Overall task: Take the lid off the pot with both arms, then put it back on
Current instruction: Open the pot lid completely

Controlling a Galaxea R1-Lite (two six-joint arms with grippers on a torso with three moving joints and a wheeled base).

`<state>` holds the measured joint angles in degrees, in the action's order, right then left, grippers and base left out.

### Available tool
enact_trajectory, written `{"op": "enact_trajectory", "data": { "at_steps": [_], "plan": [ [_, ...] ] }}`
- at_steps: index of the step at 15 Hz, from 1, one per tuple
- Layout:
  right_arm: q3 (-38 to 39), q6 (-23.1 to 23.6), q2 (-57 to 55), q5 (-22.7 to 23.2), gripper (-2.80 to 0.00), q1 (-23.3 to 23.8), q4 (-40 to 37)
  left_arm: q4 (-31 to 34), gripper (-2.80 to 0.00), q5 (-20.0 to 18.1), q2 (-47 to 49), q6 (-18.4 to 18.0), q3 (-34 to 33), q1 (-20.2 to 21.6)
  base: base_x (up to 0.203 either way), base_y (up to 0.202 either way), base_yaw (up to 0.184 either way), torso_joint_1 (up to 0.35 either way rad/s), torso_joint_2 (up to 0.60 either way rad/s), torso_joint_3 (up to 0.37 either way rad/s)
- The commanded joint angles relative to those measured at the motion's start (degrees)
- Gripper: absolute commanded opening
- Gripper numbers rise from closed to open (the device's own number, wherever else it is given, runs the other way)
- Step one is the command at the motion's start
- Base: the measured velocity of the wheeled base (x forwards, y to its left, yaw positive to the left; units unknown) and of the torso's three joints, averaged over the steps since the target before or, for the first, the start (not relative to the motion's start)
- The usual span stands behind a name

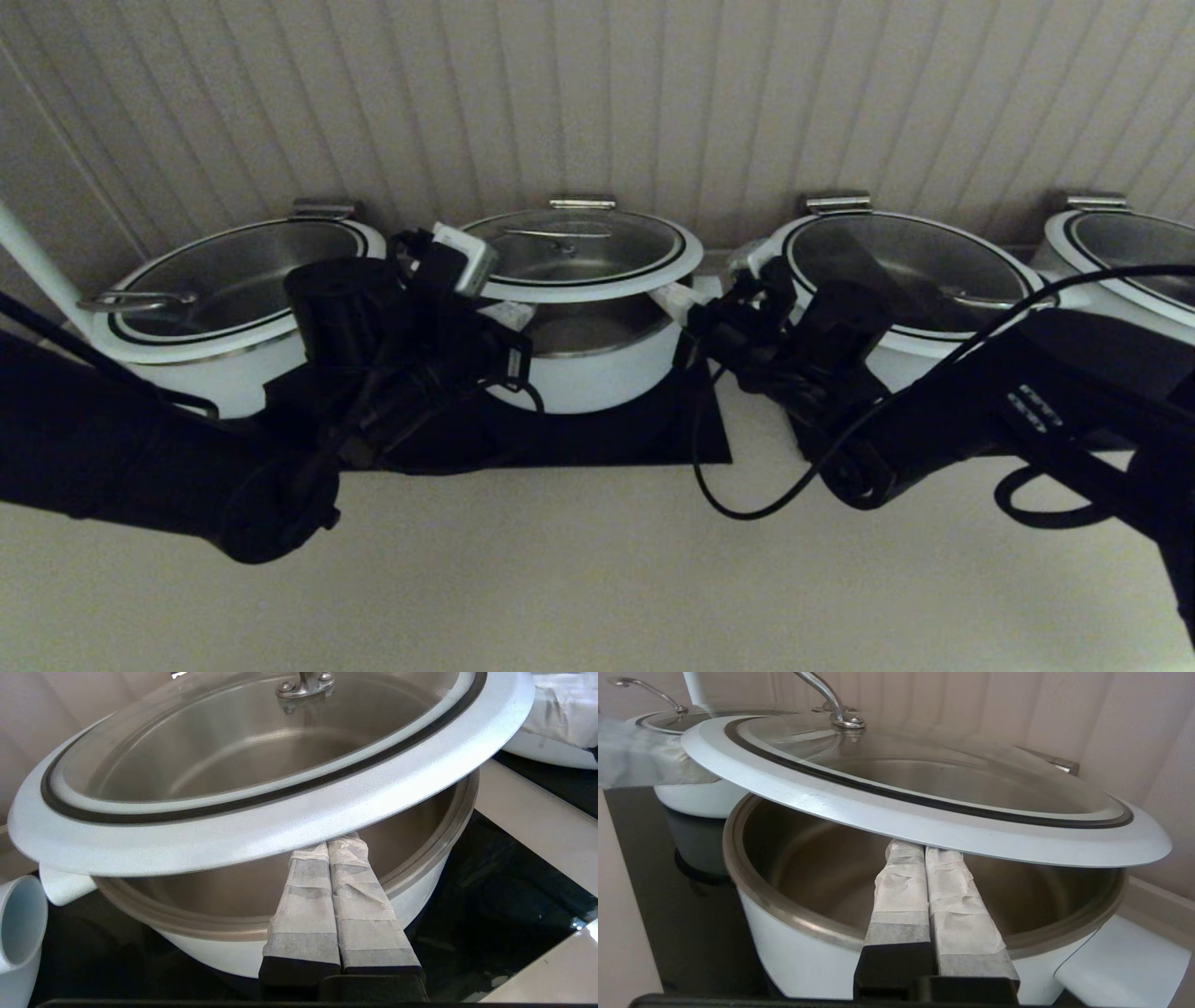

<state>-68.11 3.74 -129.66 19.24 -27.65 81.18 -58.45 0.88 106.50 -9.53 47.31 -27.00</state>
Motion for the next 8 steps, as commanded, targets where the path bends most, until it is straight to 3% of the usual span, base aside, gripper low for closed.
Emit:
{"op": "enact_trajectory", "data": {
  "at_steps": [1, 8],
  "plan": [
    [0.86, 0.04, 0.20, 0.16, -2.80, -0.04, 1.43, -0.34, -2.80, 0.09, 1.22, -0.27, 0.73, 0.25, 0.000, 0.000, 0.000, 0.000, 0.00, 0.000],
    [4.94, 0.04, 1.81, 0.19, -2.80, -0.56, 5.37, -0.34, -2.80, 0.15, 3.36, -1.54, 2.99, 1.25, 0.000, 0.000, 0.000, 0.000, 0.00, 0.000]
  ]
}}
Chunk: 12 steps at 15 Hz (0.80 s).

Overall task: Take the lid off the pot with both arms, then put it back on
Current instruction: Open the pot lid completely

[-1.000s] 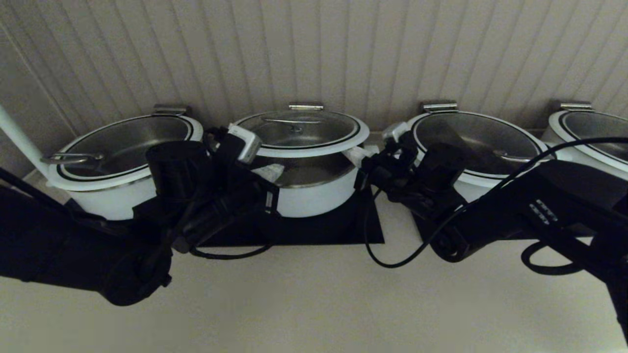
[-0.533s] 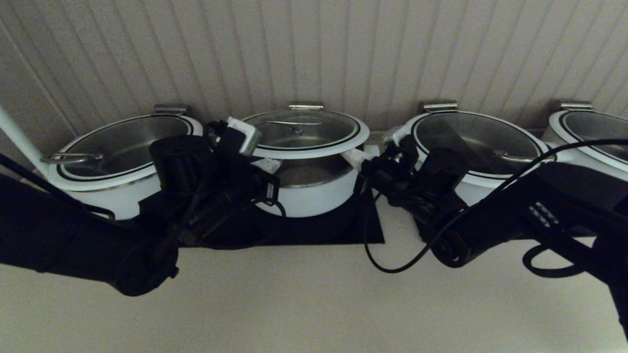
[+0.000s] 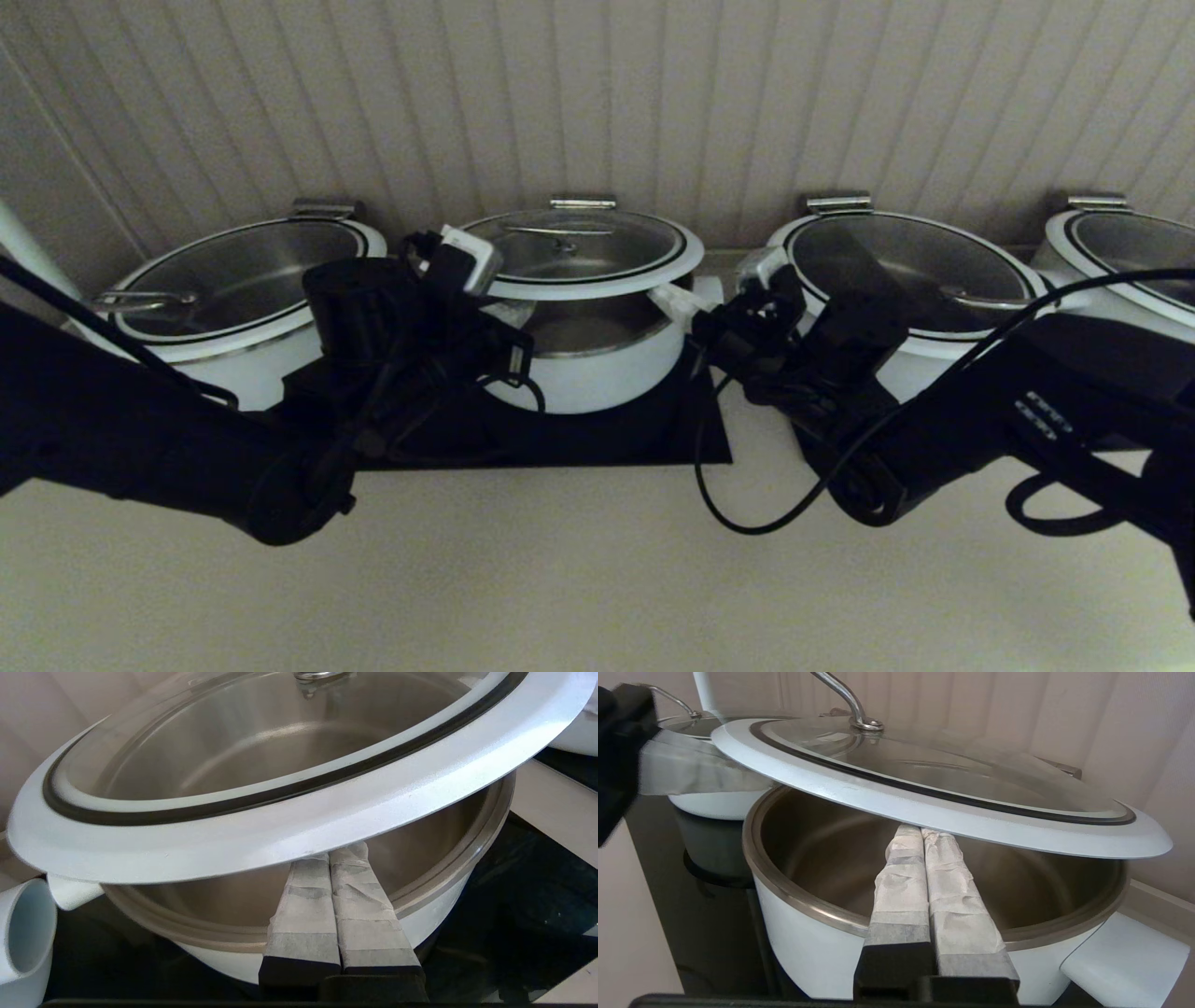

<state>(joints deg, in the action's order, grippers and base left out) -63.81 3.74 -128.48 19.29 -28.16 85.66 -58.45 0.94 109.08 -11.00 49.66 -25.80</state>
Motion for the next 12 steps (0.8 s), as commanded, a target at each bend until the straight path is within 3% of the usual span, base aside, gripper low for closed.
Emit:
{"op": "enact_trajectory", "data": {
  "at_steps": [1, 12],
  "plan": [
    [1.41, 0.04, 0.81, 0.22, -2.80, -0.05, 1.56, -0.34, -2.80, 0.34, 0.95, -0.07, 0.96, 0.13, 0.000, 0.000, 0.000, 0.000, 0.00, 0.000],
    [12.42, 1.00, 4.96, 0.45, -2.80, -0.14, 4.27, -0.34, -2.80, 1.17, 0.95, -0.16, 3.42, 1.26, 0.000, 0.000, 0.000, 0.000, 0.00, 0.000]
  ]
}}
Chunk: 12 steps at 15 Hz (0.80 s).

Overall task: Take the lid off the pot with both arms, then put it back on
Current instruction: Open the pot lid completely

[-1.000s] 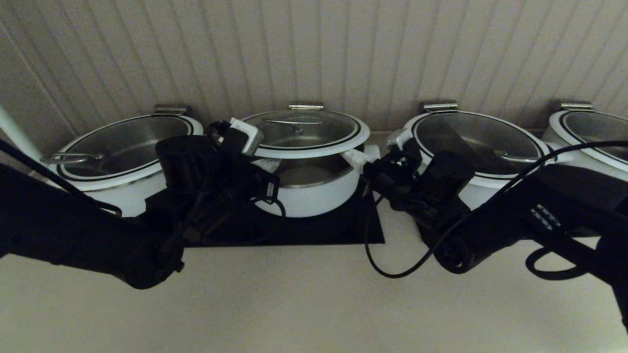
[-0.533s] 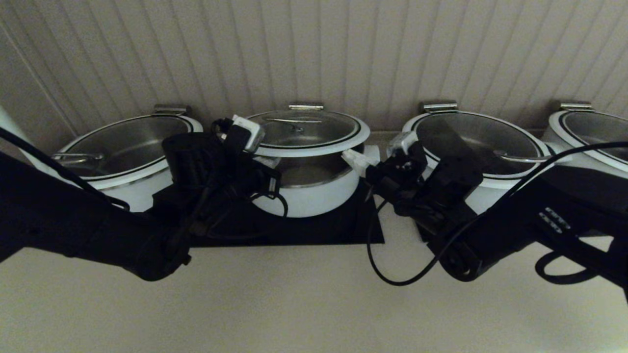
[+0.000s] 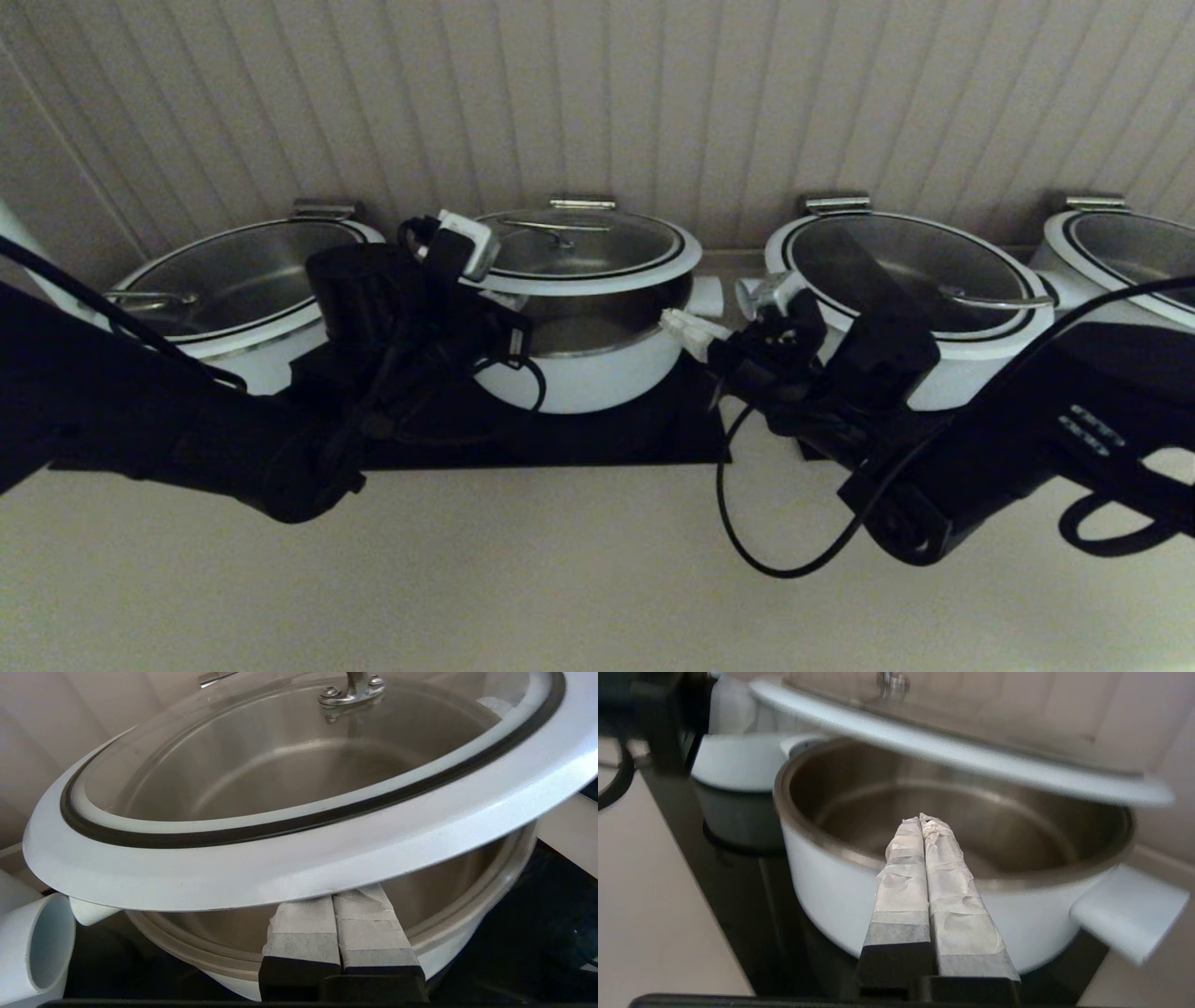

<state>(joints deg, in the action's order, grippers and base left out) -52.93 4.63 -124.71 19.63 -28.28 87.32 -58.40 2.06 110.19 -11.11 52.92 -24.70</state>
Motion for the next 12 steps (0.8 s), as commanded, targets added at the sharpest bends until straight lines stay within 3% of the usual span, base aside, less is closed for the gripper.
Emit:
{"op": "enact_trajectory", "data": {
  "at_steps": [1, 9, 12],
  "plan": [
    [2.62, 0.11, 1.99, 0.07, -2.80, -0.02, 2.59, -0.40, -2.80, 0.05, -0.15, -0.06, 0.17, 0.26, 0.000, 0.000, 0.000, 0.000, 0.00, 0.000],
    [18.52, -0.29, 14.59, -1.19, -2.80, 0.21, 2.59, -0.40, -2.80, 0.14, -0.42, -0.09, -0.01, 0.26, 0.000, 0.000, 0.000, 0.000, 0.00, 0.000],
    [26.46, 0.39, 20.83, -10.01, -2.80, 0.39, 2.35, -0.40, -2.80, 0.14, -0.33, -0.06, -0.01, 0.23, 0.000, 0.000, 0.000, 0.000, 0.00, 0.000]
  ]
}}
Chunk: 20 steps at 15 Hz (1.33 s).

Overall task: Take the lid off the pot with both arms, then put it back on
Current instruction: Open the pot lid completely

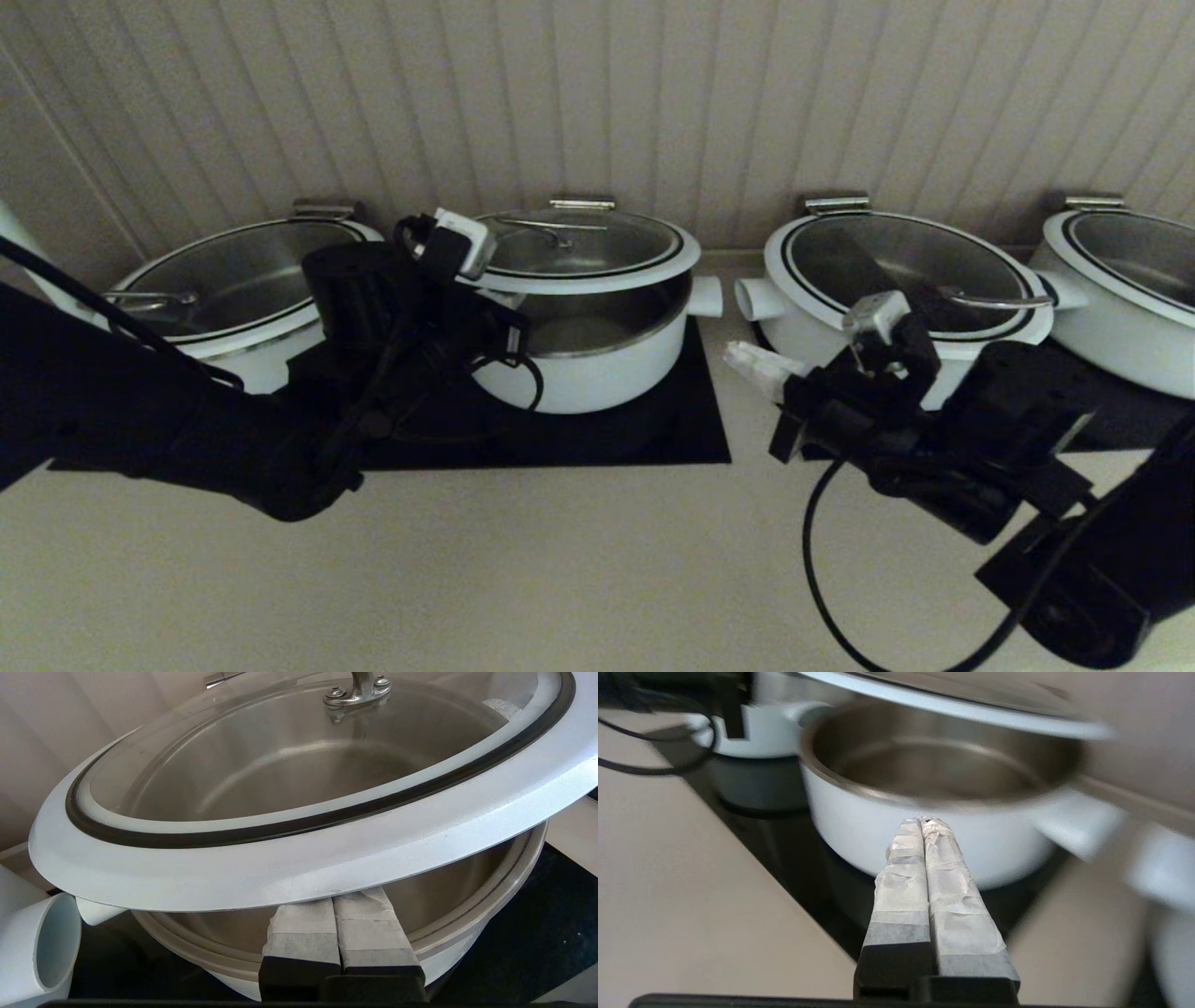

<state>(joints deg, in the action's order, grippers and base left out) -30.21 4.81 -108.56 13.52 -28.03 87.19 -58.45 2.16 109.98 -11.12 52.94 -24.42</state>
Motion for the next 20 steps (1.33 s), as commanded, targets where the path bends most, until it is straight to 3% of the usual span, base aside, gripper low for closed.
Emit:
{"op": "enact_trajectory", "data": {
  "at_steps": [1, 4, 8, 11, 15, 16, 18, 20],
  "plan": [
    [5.76, 0.50, 5.97, -7.84, -2.80, 0.44, 2.41, -0.35, -2.80, -0.04, -0.12, -0.04, -0.03, -0.10, 0.000, 0.000, 0.000, 0.000, 0.00, 0.000],
    [12.70, 3.80, 9.43, -17.29, -2.80, 0.68, 2.34, -0.35, -2.80, -0.01, -0.03, -0.12, -0.21, -0.10, 0.000, 0.000, 0.000, 0.000, 0.00, 0.000],
    [22.41, 7.72, 16.96, -23.60, -2.80, 0.69, 2.38, -0.35, -2.80, 0.03, -0.23, -0.08, -0.42, -0.10, 0.000, 0.000, 0.000, 0.000, 0.00, 0.000],
    [29.26, 9.79, 23.26, -32.65, -2.80, 0.71, 1.91, -0.36, -2.80, 0.03, -0.03, -0.13, -0.47, -0.10, 0.000, 0.000, 0.000, 0.000, 0.00, 0.000],
    [30.10, 9.73, 37.26, -45.34, -2.80, 2.11, -8.42, -0.35, -2.80, -0.05, 0.29, -0.13, -0.47, -0.10, 0.000, 0.000, 0.000, 0.000, 0.00, 0.000],
    [30.14, 9.78, 40.84, -47.96, -2.80, 3.34, -11.35, -0.43, -2.80, 0.03, 0.74, -0.13, -0.47, -0.10, 0.000, 0.000, 0.000, 0.000, 0.00, 0.000],
    [30.18, 10.97, 47.25, -51.15, -2.80, 10.75, -17.13, -0.44, -2.80, 0.03, 1.10, -0.13, -0.47, -0.10, 0.000, 0.000, 0.000, 0.000, 0.00, 0.000],
    [30.20, 15.68, 55.68, -52.01, -2.80, 18.02, -21.67, -0.44, -2.80, 0.01, 1.40, -0.13, -0.39, -0.19, 0.000, 0.000, 0.000, 0.000, 0.00, 0.000]
  ]
}}
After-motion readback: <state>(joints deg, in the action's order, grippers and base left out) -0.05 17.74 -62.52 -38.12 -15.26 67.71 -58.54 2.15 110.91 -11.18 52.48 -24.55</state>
